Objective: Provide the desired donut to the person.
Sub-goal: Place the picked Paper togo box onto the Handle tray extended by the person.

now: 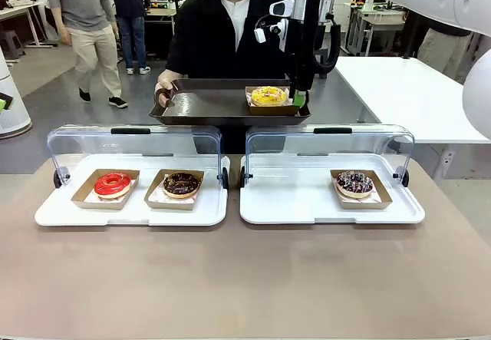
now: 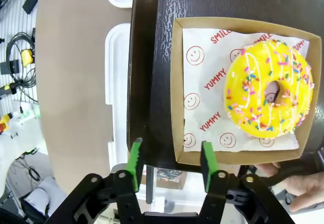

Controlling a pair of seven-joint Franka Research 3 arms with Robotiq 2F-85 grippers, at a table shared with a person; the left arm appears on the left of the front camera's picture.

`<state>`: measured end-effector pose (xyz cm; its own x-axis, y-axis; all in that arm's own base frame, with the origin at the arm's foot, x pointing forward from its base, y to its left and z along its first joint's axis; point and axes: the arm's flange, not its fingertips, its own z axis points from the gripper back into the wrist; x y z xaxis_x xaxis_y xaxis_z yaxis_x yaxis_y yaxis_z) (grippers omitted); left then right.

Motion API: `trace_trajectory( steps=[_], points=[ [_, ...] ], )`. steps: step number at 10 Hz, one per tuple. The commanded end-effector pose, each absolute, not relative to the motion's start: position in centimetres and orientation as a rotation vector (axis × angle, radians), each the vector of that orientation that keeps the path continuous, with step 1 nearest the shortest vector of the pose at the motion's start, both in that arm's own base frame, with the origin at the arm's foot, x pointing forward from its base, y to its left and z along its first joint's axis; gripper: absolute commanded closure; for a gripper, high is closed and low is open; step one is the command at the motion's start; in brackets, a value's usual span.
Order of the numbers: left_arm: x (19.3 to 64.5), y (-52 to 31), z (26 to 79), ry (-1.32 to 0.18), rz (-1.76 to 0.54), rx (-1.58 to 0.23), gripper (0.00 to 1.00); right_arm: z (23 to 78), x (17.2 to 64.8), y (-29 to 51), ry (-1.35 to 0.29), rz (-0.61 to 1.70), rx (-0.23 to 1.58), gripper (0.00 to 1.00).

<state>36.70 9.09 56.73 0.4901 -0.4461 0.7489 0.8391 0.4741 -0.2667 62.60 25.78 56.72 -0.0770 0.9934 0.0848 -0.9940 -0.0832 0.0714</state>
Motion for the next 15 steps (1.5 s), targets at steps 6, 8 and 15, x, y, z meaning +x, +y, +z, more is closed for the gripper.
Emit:
trace_trajectory(
  steps=[6, 8, 15],
  points=[
    [36.7, 9.1, 56.8, -0.665, -0.862, -0.692, 0.0, 57.7, 62.9, 25.2, 0.014, 1.646, 0.154, 0.0],
    [36.7, 9.1, 56.8, -0.665, -0.862, -0.692, 0.0, 58.7, 60.6, 23.3, -0.059, 1.612, 0.208, 0.0],
    [36.7, 9.1, 56.8, -0.665, -0.862, -0.692, 0.0, 59.1, 52.5, 3.0, -0.57, 1.586, 0.603, 0.0]
  ],
)
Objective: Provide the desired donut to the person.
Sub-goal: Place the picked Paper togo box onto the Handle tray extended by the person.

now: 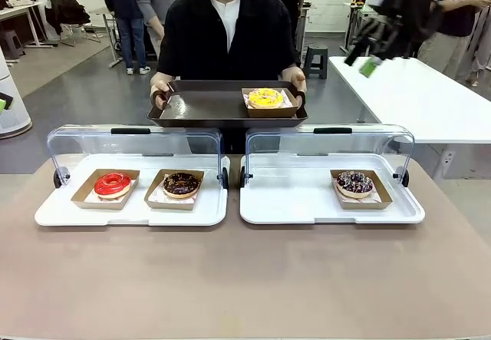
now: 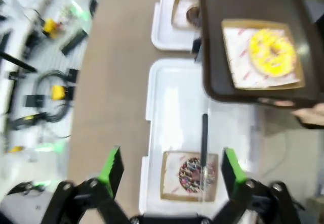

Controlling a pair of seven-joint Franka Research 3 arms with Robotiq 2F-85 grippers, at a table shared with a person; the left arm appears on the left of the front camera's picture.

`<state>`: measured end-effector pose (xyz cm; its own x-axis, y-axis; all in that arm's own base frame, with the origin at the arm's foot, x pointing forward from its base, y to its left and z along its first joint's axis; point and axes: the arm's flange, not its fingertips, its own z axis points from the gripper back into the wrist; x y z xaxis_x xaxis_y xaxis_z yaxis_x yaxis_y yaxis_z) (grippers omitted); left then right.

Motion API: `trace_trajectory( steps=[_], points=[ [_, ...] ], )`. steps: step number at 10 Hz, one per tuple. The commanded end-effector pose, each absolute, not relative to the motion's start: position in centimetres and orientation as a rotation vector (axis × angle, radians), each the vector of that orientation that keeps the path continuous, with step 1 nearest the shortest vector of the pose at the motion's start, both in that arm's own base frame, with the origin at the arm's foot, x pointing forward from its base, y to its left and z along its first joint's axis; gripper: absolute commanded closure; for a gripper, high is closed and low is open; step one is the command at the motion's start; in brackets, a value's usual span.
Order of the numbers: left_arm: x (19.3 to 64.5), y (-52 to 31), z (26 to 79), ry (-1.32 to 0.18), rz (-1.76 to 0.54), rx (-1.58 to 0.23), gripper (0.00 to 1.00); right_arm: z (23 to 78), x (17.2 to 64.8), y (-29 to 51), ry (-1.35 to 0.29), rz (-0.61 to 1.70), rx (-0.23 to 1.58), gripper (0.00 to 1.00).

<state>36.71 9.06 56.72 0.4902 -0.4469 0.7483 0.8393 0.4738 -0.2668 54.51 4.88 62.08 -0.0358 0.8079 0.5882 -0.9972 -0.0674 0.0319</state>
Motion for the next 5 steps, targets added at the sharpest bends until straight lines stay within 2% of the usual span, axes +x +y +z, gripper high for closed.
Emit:
trace_trajectory(
  steps=[1, 3, 5],
  points=[
    [36.7, 9.1, 56.8, -0.665, -0.862, -0.692, 0.0, 58.6, 52.0, 0.1, -0.684, 1.542, 0.647, 0.0],
    [36.7, 9.1, 56.8, -0.665, -0.862, -0.692, 0.0, 58.2, 51.3, -4.3, -0.816, 1.494, 0.691, 0.0],
    [36.7, 9.1, 56.8, -0.665, -0.862, -0.692, 0.0, 56.8, 50.9, -8.4, -0.875, 1.376, 0.755, 0.0]
  ],
)
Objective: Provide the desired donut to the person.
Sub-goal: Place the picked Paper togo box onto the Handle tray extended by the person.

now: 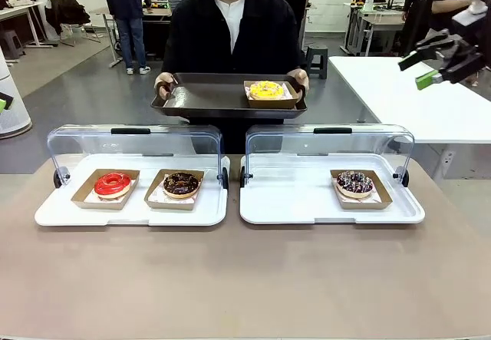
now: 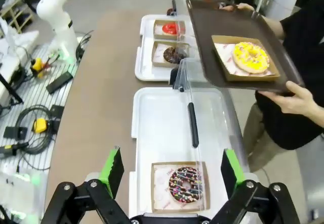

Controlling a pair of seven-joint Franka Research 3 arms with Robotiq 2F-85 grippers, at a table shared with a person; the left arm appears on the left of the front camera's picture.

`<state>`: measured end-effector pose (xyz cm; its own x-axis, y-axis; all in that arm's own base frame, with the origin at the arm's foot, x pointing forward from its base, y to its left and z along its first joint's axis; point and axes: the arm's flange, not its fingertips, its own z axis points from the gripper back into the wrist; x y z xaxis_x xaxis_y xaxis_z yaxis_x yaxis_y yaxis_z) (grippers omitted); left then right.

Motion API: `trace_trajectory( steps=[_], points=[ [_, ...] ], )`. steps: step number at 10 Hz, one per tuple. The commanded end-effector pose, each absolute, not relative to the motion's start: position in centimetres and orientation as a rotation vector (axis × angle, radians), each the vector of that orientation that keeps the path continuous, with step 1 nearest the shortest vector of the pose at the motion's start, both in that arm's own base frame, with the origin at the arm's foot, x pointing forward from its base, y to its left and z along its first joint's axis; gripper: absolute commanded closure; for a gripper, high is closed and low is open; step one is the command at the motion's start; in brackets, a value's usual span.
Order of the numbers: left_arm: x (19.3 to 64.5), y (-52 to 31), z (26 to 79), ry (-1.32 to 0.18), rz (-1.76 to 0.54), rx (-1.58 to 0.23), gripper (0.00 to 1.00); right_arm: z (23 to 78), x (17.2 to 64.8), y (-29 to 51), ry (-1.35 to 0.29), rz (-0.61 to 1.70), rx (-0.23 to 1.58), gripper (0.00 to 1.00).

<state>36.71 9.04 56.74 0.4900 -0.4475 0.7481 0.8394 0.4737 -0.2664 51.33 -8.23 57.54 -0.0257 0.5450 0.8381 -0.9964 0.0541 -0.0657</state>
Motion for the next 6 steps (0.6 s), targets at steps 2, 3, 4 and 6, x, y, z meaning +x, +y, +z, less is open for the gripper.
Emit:
trace_trajectory(
  steps=[2, 3, 4, 6],
  points=[
    [36.7, 9.1, 56.8, -0.665, -0.862, -0.692, 0.0, 55.2, 51.1, -11.2, -0.824, 1.309, 0.837, 0.0],
    [36.7, 9.1, 56.8, -0.665, -0.862, -0.692, 0.0, 54.5, 51.3, -12.3, -0.821, 1.287, 0.847, 0.0],
    [36.7, 9.1, 56.8, -0.665, -0.862, -0.692, 0.0, 53.9, 51.4, -13.4, -0.861, 1.262, 0.859, 0.0],
    [36.7, 9.1, 56.8, -0.665, -0.862, -0.692, 0.0, 52.8, 51.9, -14.3, -0.886, 1.23, 0.867, 0.0]
  ],
)
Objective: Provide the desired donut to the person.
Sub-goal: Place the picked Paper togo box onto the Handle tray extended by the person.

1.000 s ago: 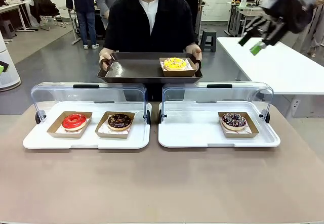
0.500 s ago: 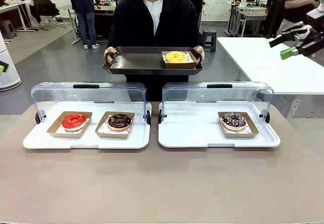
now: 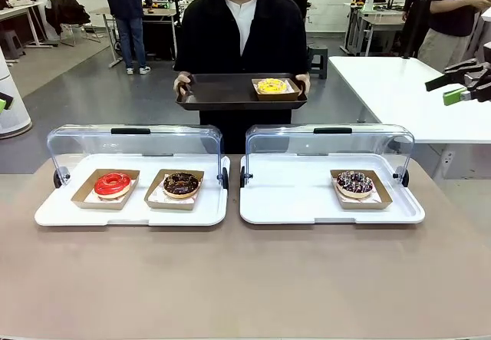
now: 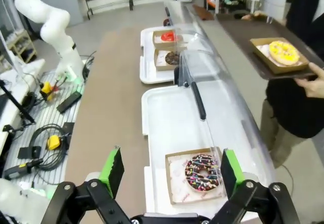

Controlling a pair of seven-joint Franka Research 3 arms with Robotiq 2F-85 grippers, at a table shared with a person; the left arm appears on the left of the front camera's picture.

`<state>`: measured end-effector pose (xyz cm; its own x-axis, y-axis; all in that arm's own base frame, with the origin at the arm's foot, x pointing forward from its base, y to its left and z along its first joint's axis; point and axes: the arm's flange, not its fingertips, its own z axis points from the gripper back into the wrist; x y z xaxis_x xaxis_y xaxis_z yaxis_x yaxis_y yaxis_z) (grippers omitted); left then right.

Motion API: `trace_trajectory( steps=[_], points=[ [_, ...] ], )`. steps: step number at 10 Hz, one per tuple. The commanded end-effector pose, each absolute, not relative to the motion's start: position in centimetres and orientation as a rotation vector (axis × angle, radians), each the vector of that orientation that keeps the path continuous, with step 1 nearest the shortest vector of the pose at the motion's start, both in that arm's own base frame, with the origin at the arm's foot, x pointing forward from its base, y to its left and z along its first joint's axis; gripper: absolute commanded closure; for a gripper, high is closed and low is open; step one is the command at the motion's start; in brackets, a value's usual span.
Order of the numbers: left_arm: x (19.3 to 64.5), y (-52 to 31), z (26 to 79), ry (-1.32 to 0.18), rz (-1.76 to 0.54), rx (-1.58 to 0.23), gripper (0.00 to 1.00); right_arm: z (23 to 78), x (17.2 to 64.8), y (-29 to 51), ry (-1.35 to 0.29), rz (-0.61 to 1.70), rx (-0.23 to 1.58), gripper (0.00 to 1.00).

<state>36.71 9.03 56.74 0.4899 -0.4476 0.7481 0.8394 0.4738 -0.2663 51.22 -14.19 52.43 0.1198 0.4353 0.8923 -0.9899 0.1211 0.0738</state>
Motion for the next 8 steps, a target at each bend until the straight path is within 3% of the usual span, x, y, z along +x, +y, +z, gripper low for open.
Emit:
trace_trajectory(
  steps=[1, 8],
  points=[
    [36.66, 9.08, 56.76, -0.665, -0.862, -0.692, 0.0, 52.26, 51.97, -14.54, -0.899, 1.224, 0.872, 0.0],
    [36.66, 9.08, 56.76, -0.665, -0.862, -0.692, 0.0, 51.78, 51.7, -14.48, -0.878, 1.22, 0.867, 0.0]
  ],
)
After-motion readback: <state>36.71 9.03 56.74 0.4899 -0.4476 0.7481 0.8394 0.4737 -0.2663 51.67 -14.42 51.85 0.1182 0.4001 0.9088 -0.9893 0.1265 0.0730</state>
